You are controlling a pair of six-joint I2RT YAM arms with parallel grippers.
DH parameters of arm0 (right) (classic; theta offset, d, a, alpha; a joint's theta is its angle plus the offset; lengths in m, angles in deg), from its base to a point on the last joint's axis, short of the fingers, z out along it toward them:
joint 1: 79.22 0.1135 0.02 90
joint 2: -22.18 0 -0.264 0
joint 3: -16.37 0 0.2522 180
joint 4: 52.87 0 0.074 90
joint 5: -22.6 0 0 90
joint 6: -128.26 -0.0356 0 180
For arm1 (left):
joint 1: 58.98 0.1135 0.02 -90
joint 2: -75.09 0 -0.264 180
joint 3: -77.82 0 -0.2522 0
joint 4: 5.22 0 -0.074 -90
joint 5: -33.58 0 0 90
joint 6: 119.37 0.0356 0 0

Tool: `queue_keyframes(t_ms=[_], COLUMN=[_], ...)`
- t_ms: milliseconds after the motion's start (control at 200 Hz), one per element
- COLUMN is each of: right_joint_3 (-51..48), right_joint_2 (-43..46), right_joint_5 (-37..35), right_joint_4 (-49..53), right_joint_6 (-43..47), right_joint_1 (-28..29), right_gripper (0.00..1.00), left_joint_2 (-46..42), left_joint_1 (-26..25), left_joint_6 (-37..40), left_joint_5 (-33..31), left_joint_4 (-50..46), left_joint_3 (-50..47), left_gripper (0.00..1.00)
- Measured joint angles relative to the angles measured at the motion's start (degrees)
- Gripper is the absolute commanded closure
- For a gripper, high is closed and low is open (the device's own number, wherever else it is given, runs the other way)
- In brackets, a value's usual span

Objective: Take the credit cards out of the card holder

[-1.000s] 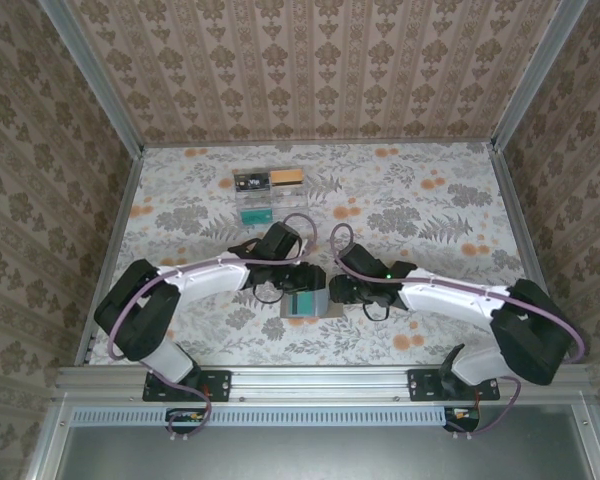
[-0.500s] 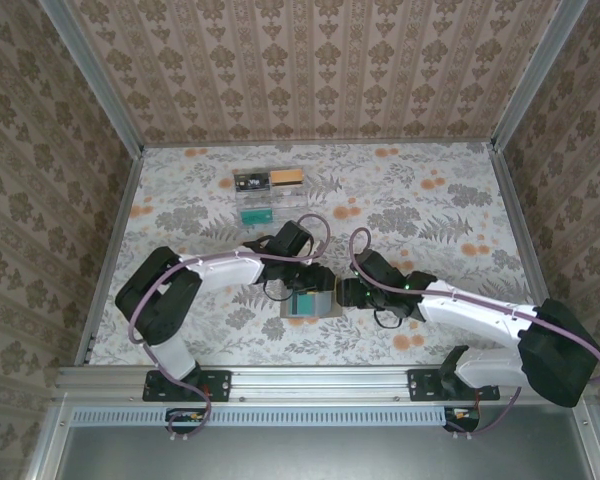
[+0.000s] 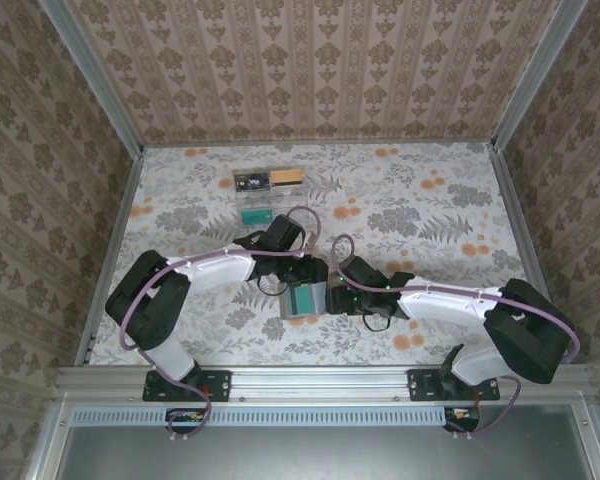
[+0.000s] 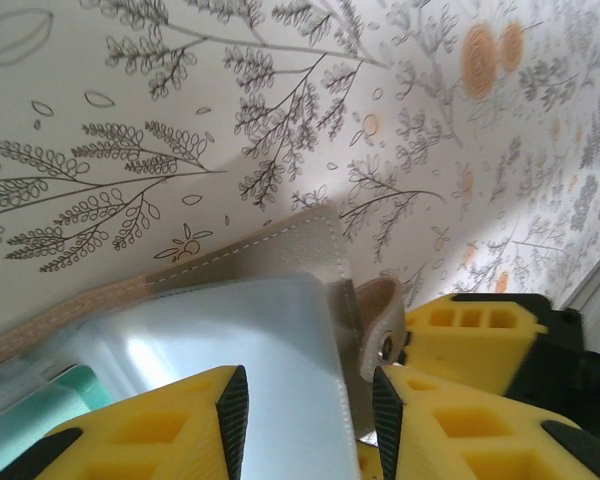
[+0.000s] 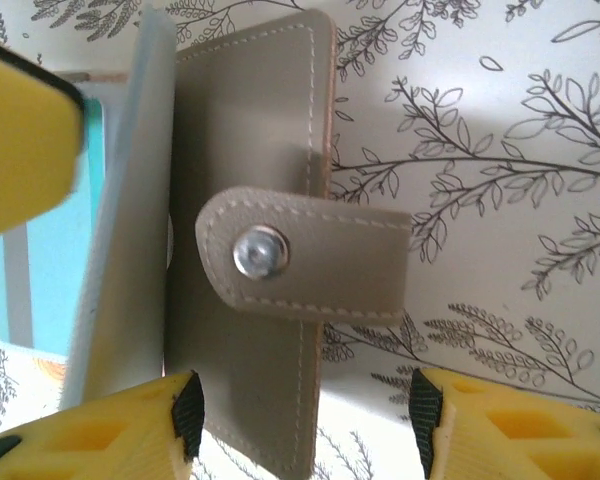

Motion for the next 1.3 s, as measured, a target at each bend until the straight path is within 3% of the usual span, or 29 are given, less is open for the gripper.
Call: queue_keyframes(t_ms=[130, 425, 755, 1005, 1300], right_joint_3=[1.16, 2.93, 9.88, 16.41, 15.21], right_joint_2=[-1.33, -1.86, 2.23, 0.81, -8.04], right_joint_5=[-0.83, -2.73, -5.40, -0.98, 10.40], right_joint_4=[0.31, 3.21, 10.82, 9.94, 2.58], right_joint_6=[0.50, 1.31, 4.57, 6.08, 3.63], right_joint_1=[0.00, 0.00, 0.00, 0.20, -1.60], right_gripper=[0.54, 0.49, 0.48, 0.71, 0.79], left_joint_2=[-4.15, -15.61, -17.20, -17.20, -17.20], left_joint_1=[0.87, 3.43, 4.04, 4.04, 4.04], left_joint_6=[-0.04, -1.36, -2.84, -3.10, -3.69], left_joint_5=[-1.49, -5.68, -7.45, -8.15, -8.66], left_joint_4=[-1.33, -4.57, -5.11, -4.96, -4.55], left_joint_3=[-1.60, -11.63, -16.31, -16.83, -17.42], left_gripper=[0.57, 0.64, 0.66, 0.76, 0.87])
